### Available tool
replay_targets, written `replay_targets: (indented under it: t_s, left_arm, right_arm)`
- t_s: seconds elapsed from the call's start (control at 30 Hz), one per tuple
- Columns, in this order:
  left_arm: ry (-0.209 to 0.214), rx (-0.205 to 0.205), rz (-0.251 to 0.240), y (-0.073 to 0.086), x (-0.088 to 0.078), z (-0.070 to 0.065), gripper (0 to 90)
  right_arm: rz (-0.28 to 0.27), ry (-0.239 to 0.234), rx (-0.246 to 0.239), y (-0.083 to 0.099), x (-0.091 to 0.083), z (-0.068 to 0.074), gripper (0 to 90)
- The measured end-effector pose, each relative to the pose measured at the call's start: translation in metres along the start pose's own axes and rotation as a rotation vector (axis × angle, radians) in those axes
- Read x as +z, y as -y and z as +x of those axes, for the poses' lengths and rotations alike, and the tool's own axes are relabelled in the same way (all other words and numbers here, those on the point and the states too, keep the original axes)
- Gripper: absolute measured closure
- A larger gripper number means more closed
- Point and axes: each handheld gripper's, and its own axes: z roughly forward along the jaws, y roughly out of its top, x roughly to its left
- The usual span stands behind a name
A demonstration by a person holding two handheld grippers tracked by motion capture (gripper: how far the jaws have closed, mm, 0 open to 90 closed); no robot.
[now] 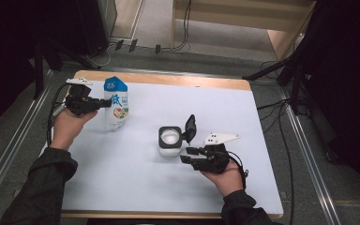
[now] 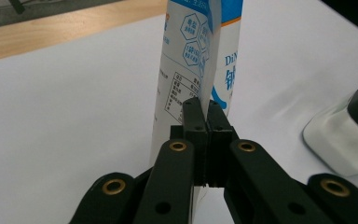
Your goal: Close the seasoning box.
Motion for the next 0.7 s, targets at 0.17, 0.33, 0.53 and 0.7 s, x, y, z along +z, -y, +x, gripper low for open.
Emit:
replay_targets:
  t_s: [0.17, 0.33, 0.53, 0.7]
  left_arm:
    - [0.008, 0.005, -0.013, 0.006, -0.001, -0.001, 90.0]
    - [0.025, 0.019, 0.001, 0.016, -0.006, 0.0, 89.9]
    - [0.014, -0.013, -0.002, 0.03, -0.01, 0.005, 87.7]
    - [0.035, -0.022, -0.012, 0.031, -0.011, 0.006, 85.5]
  right_arm:
    - [-0.01, 0.018, 0.006, 0.0, -0.004, -0.004, 58.1]
    - [-0.026, 0.019, 0.008, 0.0, -0.009, -0.005, 59.3]
    - [-0.028, 0.037, 0.024, -0.001, -0.013, -0.011, 59.6]
    - [-0.027, 0.049, 0.031, -0.002, -0.013, -0.014, 60.0]
